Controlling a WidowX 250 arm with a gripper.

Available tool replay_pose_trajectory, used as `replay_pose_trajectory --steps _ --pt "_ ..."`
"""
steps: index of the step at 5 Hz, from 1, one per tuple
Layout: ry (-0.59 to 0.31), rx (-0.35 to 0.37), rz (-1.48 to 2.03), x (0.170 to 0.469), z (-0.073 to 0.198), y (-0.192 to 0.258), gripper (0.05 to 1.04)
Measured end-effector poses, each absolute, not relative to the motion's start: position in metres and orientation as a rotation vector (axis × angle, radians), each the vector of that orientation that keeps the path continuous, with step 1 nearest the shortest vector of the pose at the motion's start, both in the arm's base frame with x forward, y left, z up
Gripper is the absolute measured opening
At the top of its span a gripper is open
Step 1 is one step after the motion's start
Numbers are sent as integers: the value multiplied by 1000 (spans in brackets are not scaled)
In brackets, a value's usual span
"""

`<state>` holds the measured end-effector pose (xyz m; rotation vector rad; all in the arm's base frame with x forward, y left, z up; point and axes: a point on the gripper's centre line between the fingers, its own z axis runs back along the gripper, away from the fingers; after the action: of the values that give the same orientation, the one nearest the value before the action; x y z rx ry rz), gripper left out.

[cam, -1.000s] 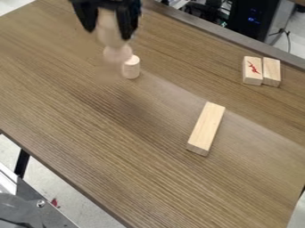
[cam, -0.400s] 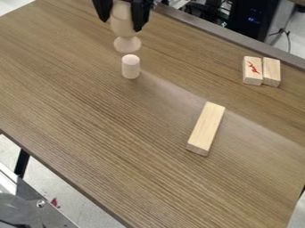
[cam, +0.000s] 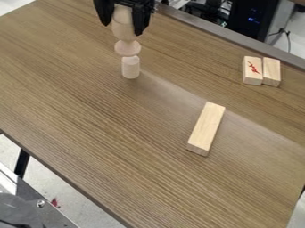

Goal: Put the cup on top of the cylinder

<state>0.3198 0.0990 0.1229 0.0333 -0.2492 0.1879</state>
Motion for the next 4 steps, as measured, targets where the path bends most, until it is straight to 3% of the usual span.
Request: replay_pose_trajectory --steps 4 --pt "-225 36 192 318 102 99 876"
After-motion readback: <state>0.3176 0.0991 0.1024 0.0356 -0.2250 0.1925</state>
